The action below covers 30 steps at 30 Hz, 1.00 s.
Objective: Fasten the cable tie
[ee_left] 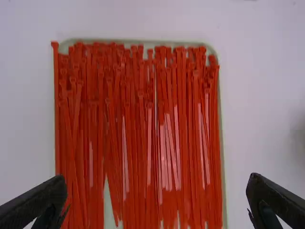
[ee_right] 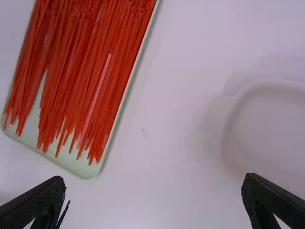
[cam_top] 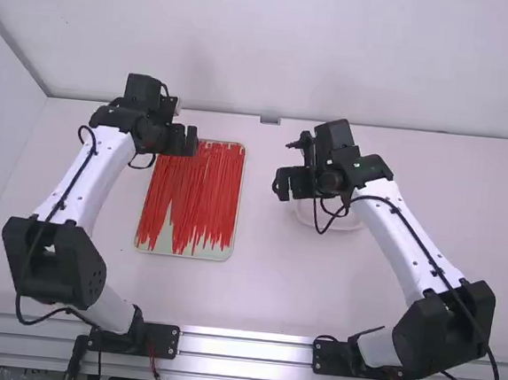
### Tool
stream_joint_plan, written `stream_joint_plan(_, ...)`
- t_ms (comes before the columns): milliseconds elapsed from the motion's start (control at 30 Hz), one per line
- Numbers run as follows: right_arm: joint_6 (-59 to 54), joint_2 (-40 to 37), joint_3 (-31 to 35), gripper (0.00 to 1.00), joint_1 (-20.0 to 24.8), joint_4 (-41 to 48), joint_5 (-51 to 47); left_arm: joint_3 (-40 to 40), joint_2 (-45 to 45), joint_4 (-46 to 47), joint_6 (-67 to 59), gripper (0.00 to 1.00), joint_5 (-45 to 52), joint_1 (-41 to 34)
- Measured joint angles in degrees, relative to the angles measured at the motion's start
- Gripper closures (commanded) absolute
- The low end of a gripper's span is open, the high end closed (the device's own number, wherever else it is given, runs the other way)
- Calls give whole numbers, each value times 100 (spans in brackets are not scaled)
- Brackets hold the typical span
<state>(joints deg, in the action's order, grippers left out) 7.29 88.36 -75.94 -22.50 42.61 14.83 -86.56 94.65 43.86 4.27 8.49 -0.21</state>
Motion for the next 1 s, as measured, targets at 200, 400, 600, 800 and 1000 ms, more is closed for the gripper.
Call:
stream_joint_plan(200, 0, 0, 0, 1, 0, 7, -2, -667, 702, -42, -101, 1, 68, -7)
stream_joint_plan(400, 0, 0, 0, 1, 0, 129, -2, -990, 1375, -337, -133, 1, 181, -98)
stream_joint_plan(600, -2, 0, 0, 1, 0, 302, 0, -1008, 1930, -680, 11, 13, 114, -234)
stream_joint_plan(800, 0, 0, 0, 1, 0, 404, 0, -1010, 2448, -710, 162, 32, 2, -234)
stream_joint_plan(1000, 0, 0, 0, 1, 0, 404, -2, -1008, 2909, -713, 293, 52, -20, -234)
